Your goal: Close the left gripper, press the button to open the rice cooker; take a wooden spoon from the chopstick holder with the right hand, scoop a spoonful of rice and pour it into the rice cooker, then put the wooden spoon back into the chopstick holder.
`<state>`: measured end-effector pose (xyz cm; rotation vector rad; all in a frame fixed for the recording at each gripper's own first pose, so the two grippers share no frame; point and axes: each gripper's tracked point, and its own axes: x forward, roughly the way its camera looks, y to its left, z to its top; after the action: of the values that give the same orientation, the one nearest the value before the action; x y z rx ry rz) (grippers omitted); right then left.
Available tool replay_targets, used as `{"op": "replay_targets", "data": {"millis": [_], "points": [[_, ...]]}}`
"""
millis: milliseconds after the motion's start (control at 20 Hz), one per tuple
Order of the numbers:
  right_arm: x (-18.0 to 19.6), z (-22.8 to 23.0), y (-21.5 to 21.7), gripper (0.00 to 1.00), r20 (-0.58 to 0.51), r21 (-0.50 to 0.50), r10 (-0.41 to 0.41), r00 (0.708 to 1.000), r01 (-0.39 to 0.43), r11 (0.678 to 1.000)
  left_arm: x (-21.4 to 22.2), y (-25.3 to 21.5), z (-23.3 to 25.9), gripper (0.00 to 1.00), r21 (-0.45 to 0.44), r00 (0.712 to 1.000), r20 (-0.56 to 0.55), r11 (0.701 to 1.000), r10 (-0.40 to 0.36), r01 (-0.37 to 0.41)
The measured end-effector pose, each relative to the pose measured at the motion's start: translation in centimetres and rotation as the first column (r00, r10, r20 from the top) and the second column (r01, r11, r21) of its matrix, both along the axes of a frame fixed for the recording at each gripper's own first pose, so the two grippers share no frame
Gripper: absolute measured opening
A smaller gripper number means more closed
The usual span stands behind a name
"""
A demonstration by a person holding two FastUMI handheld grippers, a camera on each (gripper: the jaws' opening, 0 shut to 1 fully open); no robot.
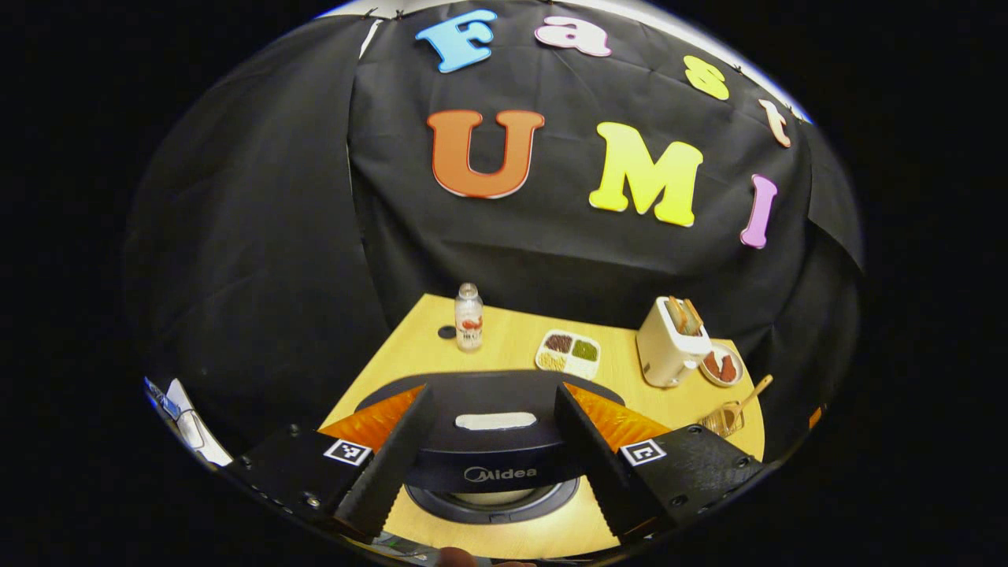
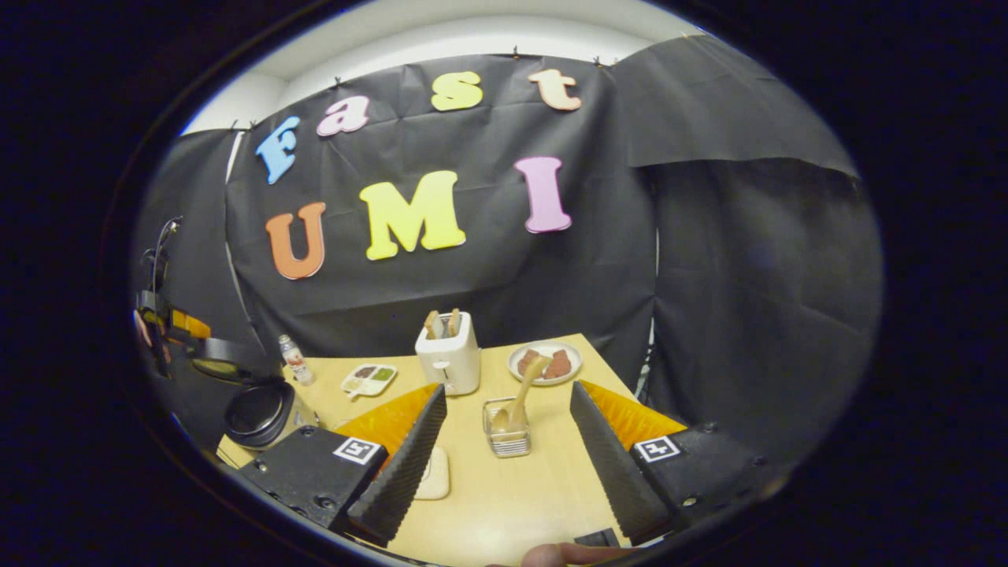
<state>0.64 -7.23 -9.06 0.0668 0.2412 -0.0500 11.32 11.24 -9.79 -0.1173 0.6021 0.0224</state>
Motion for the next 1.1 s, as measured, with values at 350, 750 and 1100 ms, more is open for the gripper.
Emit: {"op": "replay_targets", "data": {"millis": [350, 750, 1100], "points": [[1.5, 0.4, 4.2, 0.99, -0.012, -0.052, 0.118, 0.993, -0.118, 0.992, -5.3, -1.2, -7.1, 0.99, -0.015, 0.988, -0.148, 0.999, -0.031, 0.030], [2.2, 1.1, 5.9, 0.99, -0.016, -0.067, 0.165, 0.986, -0.165, 0.984, -6.2, -1.4, -10.9, 0.98, -0.071, 0.978, -0.210, 0.997, -0.007, -0.008], [3.2, -0.2, 8.2, 1.00, -0.047, -0.033, 0.223, 0.974, -0.225, 0.974, -6.9, -1.4, -12.5, 0.98, 0.023, 0.974, -0.228, 0.999, -0.017, 0.023]]}}
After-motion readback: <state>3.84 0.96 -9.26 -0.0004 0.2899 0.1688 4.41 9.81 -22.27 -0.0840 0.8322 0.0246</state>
